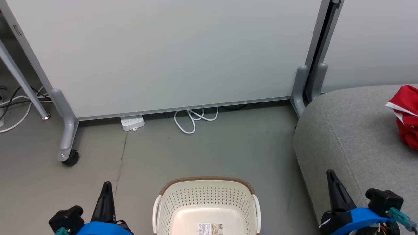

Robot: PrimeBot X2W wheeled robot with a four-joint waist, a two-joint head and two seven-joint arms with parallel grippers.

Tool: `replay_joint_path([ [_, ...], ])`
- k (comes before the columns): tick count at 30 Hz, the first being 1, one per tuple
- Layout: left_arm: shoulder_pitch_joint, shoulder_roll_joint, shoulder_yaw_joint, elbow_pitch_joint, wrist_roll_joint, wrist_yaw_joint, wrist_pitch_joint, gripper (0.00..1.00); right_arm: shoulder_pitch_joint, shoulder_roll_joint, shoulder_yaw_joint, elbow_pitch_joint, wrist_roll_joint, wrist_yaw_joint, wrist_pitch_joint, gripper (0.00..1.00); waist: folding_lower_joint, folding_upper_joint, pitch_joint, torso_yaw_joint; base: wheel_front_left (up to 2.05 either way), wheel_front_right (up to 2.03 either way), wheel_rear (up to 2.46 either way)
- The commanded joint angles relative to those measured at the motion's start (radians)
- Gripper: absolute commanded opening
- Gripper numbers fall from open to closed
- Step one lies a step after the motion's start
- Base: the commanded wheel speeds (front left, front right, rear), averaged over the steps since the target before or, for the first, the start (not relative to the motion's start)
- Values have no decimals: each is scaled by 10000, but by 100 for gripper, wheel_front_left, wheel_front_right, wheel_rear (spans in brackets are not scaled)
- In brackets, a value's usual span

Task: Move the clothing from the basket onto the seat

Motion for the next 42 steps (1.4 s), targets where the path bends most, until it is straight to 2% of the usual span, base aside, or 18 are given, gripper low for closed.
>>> replay_joint_path([
  [1, -327, 9, 59, -230, -533, -16, 109, 0, -181, -23, -55, -241, 592, 0, 118, 0, 0, -1, 9, -12, 0, 0, 0],
  [19, -512, 10, 284, -498, -3382, -42, 838, 0, -239, -27, -234, -545, 3578, 0, 853, 0, 0, -1, 83, -111, 0, 0, 0],
  [42, -719, 12, 529, -730, -6185, -69, 1589, 0, -328, -31, -438, -804, 6517, 1, 1610, 0, 0, -1, 173, -231, 0, 0, 0],
])
